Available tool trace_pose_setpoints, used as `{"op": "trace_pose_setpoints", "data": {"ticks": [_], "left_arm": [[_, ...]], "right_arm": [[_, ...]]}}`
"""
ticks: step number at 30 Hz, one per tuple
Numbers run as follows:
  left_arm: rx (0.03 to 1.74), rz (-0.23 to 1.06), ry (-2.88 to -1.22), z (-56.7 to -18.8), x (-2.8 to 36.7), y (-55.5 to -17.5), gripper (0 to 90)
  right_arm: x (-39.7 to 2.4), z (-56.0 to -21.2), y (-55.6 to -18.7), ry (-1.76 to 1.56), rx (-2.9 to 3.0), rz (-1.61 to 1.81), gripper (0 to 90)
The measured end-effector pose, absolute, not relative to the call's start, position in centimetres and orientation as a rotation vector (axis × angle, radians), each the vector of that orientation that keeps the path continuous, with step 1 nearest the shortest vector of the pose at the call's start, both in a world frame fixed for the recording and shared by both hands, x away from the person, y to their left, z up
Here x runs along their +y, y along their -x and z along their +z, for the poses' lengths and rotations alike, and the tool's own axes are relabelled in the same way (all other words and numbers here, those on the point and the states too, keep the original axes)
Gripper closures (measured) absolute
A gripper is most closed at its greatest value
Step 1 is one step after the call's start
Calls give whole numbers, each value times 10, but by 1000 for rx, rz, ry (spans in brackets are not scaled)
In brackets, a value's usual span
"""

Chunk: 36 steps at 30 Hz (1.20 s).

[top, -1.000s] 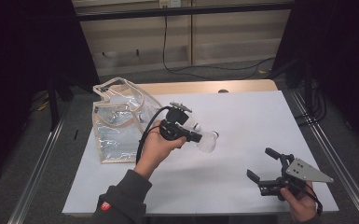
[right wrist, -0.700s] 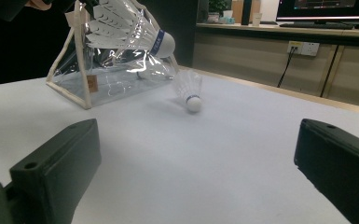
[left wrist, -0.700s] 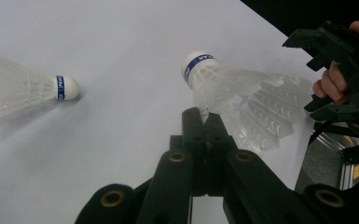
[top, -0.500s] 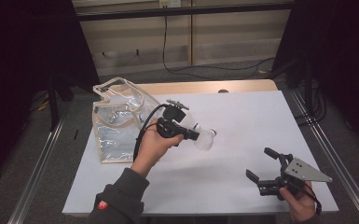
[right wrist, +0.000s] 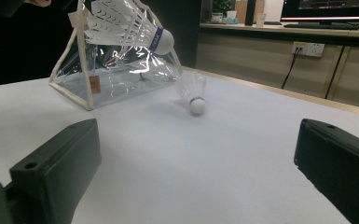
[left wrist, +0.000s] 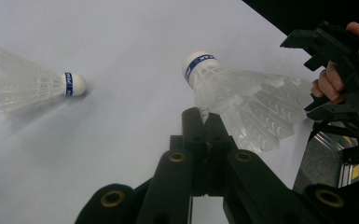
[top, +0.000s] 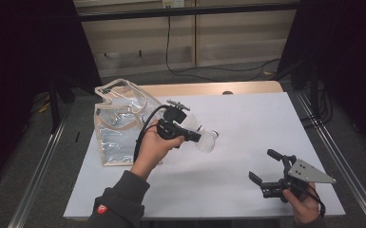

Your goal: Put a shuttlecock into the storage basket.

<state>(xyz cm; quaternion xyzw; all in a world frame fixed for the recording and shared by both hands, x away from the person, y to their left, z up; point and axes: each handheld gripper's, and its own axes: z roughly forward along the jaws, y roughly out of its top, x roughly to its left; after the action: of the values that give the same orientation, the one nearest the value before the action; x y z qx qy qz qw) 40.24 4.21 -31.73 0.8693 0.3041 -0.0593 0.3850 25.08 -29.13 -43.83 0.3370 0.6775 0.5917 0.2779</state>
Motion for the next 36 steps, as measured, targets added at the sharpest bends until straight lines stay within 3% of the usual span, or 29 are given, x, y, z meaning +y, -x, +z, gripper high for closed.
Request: {"op": "trace_pose_setpoints", "data": {"ticks": [36], "left_arm": [[805,-136,-2196,-301,59,-406,900]], "right_arm": [[-291,-438,-251,-904,1822,1589,2]]}}
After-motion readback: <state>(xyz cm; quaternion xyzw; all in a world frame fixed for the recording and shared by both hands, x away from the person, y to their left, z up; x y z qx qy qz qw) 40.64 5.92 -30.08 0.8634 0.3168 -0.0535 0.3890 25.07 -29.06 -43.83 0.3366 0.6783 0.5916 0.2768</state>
